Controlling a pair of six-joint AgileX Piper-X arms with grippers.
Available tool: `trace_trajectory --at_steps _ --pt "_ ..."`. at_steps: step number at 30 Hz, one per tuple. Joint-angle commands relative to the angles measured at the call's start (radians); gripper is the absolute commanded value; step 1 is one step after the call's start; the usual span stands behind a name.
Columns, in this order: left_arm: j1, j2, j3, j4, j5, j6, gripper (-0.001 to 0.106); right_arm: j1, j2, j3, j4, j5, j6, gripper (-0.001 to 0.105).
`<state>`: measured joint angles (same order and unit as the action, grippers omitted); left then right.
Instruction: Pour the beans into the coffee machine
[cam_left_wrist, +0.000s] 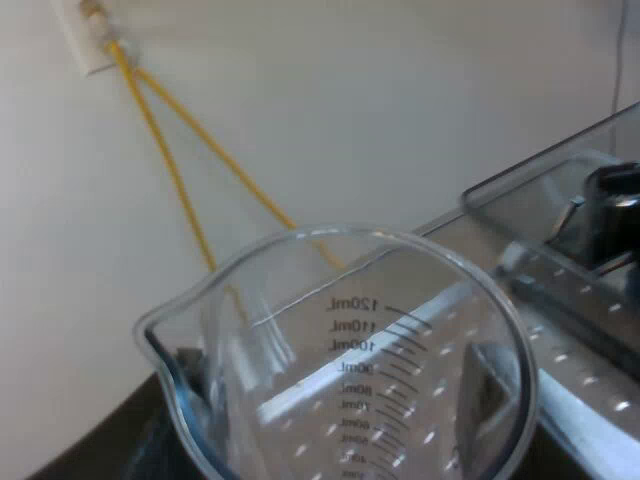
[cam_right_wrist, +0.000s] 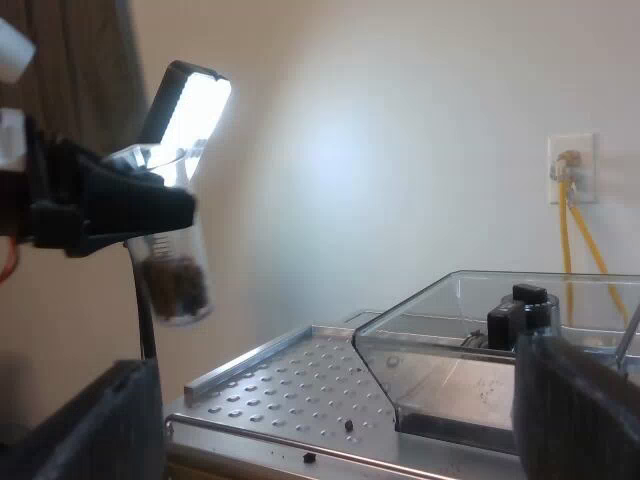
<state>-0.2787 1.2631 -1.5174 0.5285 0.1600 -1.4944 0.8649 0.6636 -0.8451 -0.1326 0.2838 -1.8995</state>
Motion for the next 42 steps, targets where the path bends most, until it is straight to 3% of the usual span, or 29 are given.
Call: trace_trajectory --at_steps 1,9,15,19,20,24,31,33,36,42 --pt "-0.045 0.031 -0.049 -0.002 -0.059 0.026 0.037 0.003 -0.009 -0.012 -0.020 0.000 -0.015 0.073" --pt "-0.143 0.191 -0.228 0.063 -0.143 0.046 0.037 0.003 -0.009 -0.012 -0.018 0.000 -0.015 0.073" --pt "-0.193 0.313 -0.392 0.133 -0.258 0.146 0.037 0.003 -0.009 -0.012 -0.001 -0.002 -0.015 0.073" --pt "-0.207 0.340 -0.429 0.131 -0.261 0.178 0.037 0.003 -0.009 -0.012 -0.001 -0.002 -0.015 0.073" --pt "-0.223 0.362 -0.452 0.128 -0.280 0.243 0.037 0.003 -0.009 -0.012 -0.001 -0.002 -0.015 0.073" --pt "-0.258 0.390 -0.455 0.093 -0.365 0.365 0.037 0.003 -0.009 -0.012 0.001 -0.002 -0.015 0.073" --pt "-0.304 0.426 -0.455 0.065 -0.423 0.519 0.037 0.003 -0.009 -0.012 0.001 -0.002 -0.015 0.073" --pt "-0.321 0.433 -0.455 0.038 -0.452 0.618 0.037 0.003 -0.009 -0.012 0.001 -0.002 -0.015 0.073" --pt "-0.330 0.437 -0.455 0.011 -0.456 0.737 0.037 0.003 -0.009 -0.012 0.001 -0.002 -0.015 0.073" --pt "-0.335 0.444 -0.455 -0.021 -0.456 0.875 0.037 0.003 -0.009 -0.012 0.001 -0.002 -0.013 0.073"
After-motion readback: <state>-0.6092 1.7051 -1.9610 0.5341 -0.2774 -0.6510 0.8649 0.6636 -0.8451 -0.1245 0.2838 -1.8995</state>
